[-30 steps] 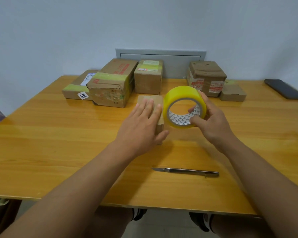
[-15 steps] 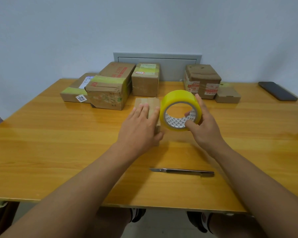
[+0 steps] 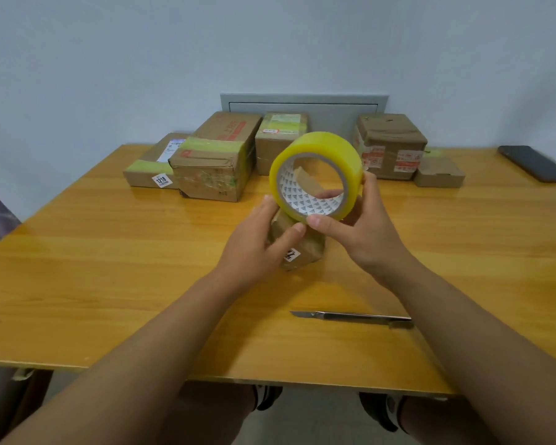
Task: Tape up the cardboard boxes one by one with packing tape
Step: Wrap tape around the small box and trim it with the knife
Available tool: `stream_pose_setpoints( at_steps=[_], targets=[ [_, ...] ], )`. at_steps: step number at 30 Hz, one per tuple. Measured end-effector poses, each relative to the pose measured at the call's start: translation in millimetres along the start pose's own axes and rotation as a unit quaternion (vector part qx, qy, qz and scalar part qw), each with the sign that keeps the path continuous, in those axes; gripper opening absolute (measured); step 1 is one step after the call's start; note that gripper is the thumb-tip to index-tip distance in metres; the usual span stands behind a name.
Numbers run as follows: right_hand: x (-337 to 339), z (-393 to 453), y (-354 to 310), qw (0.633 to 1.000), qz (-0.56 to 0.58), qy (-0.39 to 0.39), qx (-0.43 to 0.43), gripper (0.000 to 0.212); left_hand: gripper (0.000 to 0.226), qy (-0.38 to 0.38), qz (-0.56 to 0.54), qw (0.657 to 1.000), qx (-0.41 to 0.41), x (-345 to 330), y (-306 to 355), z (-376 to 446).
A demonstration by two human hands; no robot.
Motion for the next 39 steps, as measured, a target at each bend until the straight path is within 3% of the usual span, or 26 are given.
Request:
stream_pose_setpoints(
  at_steps=[4,8,13,20,23,29,39],
  targets=[
    [-2.8,-0.1,7.9,0.999,0.016,0.03,-0.02,0.05,0.074,-0.038,0.002,0.999,-0.01,3.0,-1.6,5.3],
    [-2.2,2.9,12.8,0.999,0.021,0.037,-0.032,0.046,0.087,0.052,0.057,0.997,-0.02,-8.3,2.3,-5.9],
    [-4.0,4.6,14.6,0.998,0.032,0.04,-0.038,0.044,0.123,0.12,0.173,0.975,-0.078,-20.7,-0.4,-15.6],
    [-9.1,6.8,13.3,0.998,0.017,0.035,-0.042,0.045,0.107,0.147,0.176,0.972,-0.042,-23.0,-7.1,-9.6],
    [-0.3,9.6,9.9,0.999,-0.022,0.037,-0.033,0.047,0.105,0.149,0.121,0.981,0.008,-16.4,-9.3,-9.0],
    [35.4,12.1,2.8,0.994,-0.099,0.023,-0.029,0.045,0.112,0.149,0.052,0.984,0.08,-10.6,-16.1,-4.7],
    [48.3,6.4,22.4,0.987,-0.15,-0.012,-0.053,0.057,0.116,0.123,0.047,0.986,0.103,-14.8,-14.1,-4.8]
  ],
)
Point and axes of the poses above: each hand's wrist, its own z-axis towards the middle knuckle, its own x-axis out of the back of the hand, y = z × x, the point moved 1 cm from there along z, towards the middle knuckle, and after that the axes turned 11 degrees about x, right-handed, at the moved point
